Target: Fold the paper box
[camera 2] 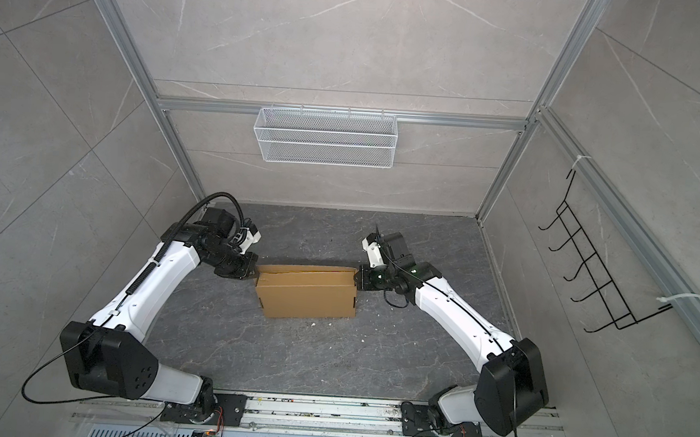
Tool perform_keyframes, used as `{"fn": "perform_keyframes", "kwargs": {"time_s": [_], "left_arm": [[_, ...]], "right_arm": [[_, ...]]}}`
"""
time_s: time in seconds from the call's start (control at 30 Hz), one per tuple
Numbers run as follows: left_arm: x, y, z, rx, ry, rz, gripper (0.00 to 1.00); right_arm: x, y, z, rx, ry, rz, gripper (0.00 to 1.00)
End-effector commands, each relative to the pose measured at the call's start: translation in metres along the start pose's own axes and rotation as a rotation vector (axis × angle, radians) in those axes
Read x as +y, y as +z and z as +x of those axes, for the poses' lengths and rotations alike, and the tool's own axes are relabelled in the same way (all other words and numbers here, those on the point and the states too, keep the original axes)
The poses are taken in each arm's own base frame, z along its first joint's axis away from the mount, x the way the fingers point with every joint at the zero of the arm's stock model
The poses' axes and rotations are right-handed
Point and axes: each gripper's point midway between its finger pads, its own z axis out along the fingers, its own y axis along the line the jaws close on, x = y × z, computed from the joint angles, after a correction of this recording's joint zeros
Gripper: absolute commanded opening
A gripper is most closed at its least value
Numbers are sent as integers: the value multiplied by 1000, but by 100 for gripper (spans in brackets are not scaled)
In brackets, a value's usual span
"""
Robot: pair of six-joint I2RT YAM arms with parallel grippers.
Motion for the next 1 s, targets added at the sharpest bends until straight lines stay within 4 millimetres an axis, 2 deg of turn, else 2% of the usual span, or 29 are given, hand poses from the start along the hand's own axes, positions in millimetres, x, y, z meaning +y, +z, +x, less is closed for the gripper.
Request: {"fn": "perform_keyframes", "kwargs": {"time_s": [0.0,0.13,0.23,0.47,0.87,0.97], "left_arm": [[-12,-8,-7,-12,-34,57,3],[-18,-3,-7,11,-66,102,3],[-12,-1,-4,24,-73,72,4],[-14,-6,-13,-10,-100,79,8],[-11,-13,-18,-31,-123,81,9],[-13,-13,-16,-22,-128,93,15]], "right_arm": [[-18,14,47,182,67,60,0],[-17,14,47,182,69,58,0],[-17,14,46,181,67,57,0],[-18,14,48,184,70,59,0],[-18,14,47,183,67,60,0],[-18,14,47,182,68,64,0]]}}
